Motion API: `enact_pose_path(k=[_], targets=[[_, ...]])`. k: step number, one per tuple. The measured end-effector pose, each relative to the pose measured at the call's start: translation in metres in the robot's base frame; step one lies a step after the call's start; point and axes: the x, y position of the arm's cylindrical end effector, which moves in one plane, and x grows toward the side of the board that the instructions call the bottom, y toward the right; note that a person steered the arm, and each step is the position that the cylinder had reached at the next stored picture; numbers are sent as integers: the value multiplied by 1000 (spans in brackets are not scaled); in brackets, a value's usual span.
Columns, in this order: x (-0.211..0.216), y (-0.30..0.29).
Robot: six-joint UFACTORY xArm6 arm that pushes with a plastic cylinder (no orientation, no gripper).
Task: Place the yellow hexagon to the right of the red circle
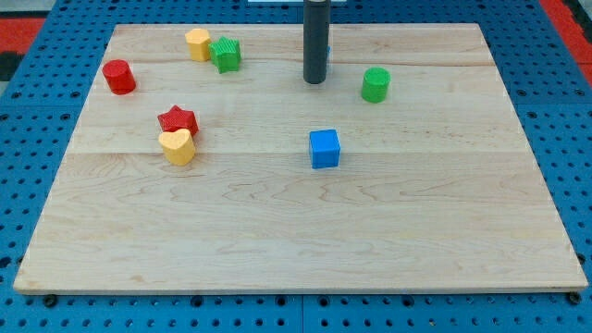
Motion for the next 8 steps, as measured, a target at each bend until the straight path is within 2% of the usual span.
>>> enact_pose_path(k=[2, 4, 6, 8], targets=[[30, -127], [-28, -199], [-119, -199], [-117, -105]])
